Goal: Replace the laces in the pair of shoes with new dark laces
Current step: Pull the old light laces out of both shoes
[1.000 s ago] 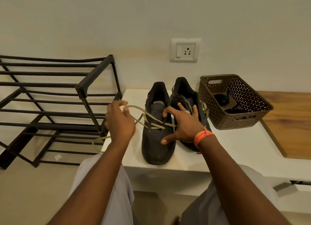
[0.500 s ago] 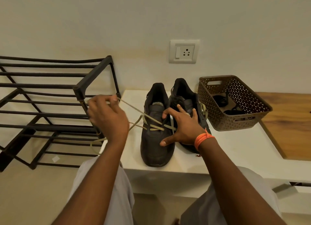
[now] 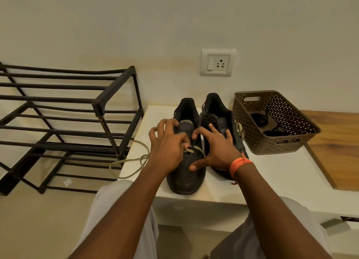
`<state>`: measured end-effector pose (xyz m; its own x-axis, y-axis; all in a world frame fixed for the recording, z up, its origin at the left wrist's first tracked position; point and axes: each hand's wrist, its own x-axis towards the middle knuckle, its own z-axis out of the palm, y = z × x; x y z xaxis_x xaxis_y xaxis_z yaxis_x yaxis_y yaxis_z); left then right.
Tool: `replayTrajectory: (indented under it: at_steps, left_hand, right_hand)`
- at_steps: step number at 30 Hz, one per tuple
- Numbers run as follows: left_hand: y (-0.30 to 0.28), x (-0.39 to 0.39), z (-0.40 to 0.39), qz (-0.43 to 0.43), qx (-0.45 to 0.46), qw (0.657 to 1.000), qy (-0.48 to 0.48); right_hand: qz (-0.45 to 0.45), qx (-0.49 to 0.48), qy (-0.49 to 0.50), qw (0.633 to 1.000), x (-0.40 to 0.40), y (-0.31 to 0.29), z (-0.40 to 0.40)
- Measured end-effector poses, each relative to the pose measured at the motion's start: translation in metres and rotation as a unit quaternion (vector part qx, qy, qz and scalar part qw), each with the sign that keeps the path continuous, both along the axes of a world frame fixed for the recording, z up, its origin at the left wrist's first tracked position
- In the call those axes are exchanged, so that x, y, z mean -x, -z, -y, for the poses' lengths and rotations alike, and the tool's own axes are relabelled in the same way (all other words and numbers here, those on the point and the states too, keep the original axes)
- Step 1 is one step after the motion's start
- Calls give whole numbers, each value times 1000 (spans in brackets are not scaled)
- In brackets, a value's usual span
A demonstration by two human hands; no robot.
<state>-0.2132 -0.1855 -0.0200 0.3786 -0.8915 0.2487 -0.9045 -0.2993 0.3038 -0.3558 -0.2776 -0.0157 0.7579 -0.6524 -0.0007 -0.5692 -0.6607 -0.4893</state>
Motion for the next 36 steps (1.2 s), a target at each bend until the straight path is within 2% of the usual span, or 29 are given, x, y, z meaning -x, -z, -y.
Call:
replayTrajectory:
  at_steps: [2,3,6,7,8,11,14,16,19,23,25,27,32,36]
  left_hand:
    - [-6,1,-1,-36,74,993,-82]
    - [-10,0,-2,-73,130,979,-141]
    - [-22,-17,-8,-190,333,881,-278]
    - [-24,-25,-11,-216,377,853,-288]
    - [-23,-32,-15,-231,390,843,-288]
    - [-21,-33,-21,-227,300,889,-263]
    - [-19,-23,-17,-187,233,927,-227]
    - [-16,-22,-13,-163,218,944,-189]
    - [-12,-19,-11,-197,191,955,-117]
    - [-9,-21,-5,-147,36,988,-39]
    - [-6,-23,-2,-136,-55,989,-13]
    - [-2,-26,-3,-169,-87,982,-7]
    - [6,-32,2,-247,-6,969,-22]
    - [8,-35,-2,-306,-10,952,21]
  right_hand:
    - [1,-3,1,1000,1,0,0]
    - [3,-5,2,1000,1,0,0]
    - [7,-11,4,1000,1,1,1]
    - [7,-10,3,1000,1,1,1]
    - [7,-12,1,1000,1,1,1]
    - [16,-18,-10,1000,0,1,1]
    - [46,-4,15,999,-2,5,-2]
    - [68,23,36,997,-7,8,-7]
    - [66,62,39,995,-19,13,-16]
    - [120,103,45,986,-36,24,-24]
    - [129,113,34,985,-39,29,-24]
    - [143,118,46,982,-37,30,-22]
    - [136,145,80,977,-26,26,-18]
    - [145,115,48,982,-35,29,-29]
